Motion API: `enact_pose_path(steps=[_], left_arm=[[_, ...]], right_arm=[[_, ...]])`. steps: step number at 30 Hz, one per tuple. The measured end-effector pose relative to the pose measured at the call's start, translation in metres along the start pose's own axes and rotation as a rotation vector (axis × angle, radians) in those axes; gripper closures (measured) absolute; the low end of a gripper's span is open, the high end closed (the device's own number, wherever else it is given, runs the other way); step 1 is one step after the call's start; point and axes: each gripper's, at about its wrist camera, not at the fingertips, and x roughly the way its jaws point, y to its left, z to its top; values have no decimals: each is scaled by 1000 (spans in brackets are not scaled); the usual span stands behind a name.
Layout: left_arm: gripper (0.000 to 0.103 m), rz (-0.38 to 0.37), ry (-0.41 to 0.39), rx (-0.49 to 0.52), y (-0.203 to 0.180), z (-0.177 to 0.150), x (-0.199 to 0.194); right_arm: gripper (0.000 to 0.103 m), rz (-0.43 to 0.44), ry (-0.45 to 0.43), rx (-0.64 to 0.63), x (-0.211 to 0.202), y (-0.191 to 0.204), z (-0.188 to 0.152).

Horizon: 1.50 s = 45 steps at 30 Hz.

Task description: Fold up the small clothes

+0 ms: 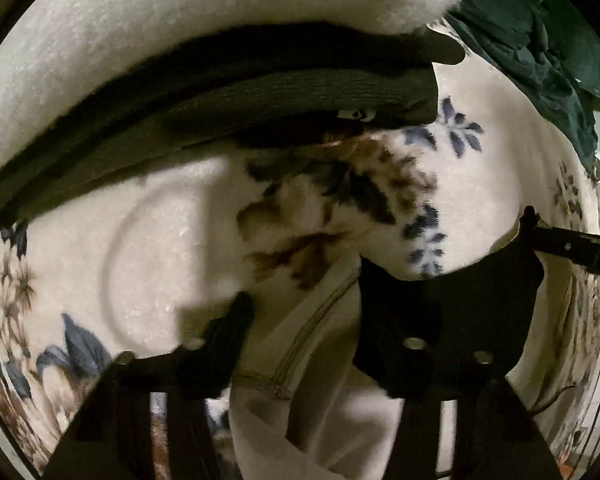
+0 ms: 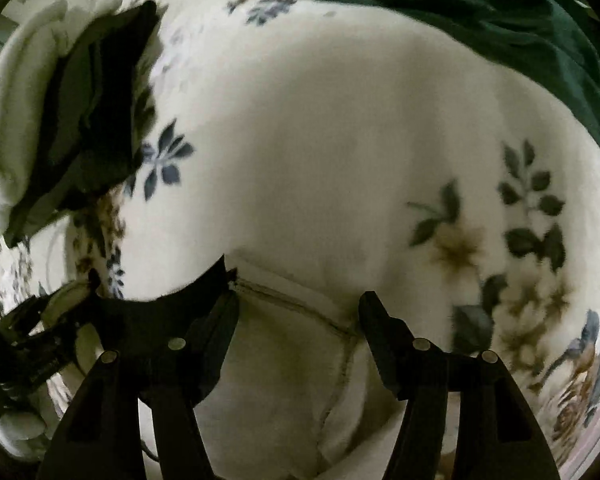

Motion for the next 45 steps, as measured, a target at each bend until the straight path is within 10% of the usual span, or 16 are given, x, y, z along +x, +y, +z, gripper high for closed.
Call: enact_pose_path(steps=[5, 10, 22, 45], left_arm=[[90, -7, -19, 4, 1, -7, -4], [97, -5, -44, 7, 0, -16, -15], [98, -31, -140, -18, 4, -40, -75], [99, -106, -175, -144, -21, -172, -192]], right_arm=[[43, -24, 8, -10, 8, 5, 3], [94, -57, -9, -31, 8, 11, 6], [98, -26, -129, -10, -37, 6, -26], [98, 87, -180, 32, -168, 1, -223]])
